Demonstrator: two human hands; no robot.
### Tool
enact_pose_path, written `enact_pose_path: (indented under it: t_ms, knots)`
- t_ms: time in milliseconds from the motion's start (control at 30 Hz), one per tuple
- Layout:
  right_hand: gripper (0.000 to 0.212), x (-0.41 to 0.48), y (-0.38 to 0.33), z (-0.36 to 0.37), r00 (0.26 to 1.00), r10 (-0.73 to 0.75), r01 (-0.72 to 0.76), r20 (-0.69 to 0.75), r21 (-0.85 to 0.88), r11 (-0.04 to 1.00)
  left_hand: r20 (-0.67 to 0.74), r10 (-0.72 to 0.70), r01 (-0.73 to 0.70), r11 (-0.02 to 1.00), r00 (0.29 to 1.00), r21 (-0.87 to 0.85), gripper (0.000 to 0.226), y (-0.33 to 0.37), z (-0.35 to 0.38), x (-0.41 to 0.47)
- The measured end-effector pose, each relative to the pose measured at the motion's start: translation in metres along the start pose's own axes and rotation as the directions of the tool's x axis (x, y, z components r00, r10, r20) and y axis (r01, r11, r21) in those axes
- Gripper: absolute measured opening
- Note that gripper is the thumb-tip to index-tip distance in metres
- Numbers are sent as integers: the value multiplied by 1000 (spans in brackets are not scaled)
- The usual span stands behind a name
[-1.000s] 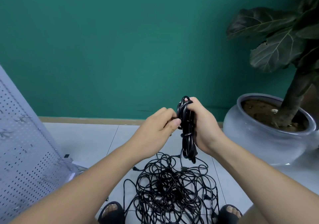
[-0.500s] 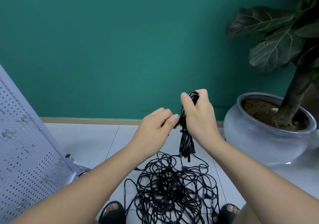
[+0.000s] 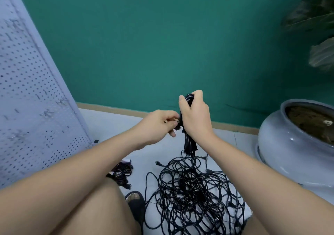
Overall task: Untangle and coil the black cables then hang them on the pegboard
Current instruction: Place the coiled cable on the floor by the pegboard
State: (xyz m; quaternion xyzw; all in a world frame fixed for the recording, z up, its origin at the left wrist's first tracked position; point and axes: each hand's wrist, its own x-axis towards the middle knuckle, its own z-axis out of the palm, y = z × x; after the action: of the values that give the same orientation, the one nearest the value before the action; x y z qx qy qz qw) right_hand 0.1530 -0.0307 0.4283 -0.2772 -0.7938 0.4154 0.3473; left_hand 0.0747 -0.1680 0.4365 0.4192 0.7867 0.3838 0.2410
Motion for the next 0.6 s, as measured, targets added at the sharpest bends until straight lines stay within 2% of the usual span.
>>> enact_pose_path:
  t_ms: [100,200,300,467,533,600]
  knots:
    - [32,-1,-8,48,994,-76,80,80,-47,996,-8,-67,67,997,998,-34,20,-28,-27,-12]
    - [34,0,-18,100,981,-116,140,158,-146,979,-99,-119,114,992,988,-48,7,-71,-50,-22]
    - [34,-3,-16,155,952,-127,189,277,-208,960,-189,-143,134,989,971,-60,14,-125,-62,-33]
    - [39,-26,12,242,831,-174,356,528,-266,896,-286,-295,227,942,912,-249,42,-224,-50,-48]
    - [43,-36,28,274,778,-164,389,607,-260,884,-291,-385,280,896,876,-343,41,-260,-38,-56]
    - [44,-47,48,305,685,-141,388,715,-194,901,-325,-458,326,863,827,-386,36,-298,-24,-65]
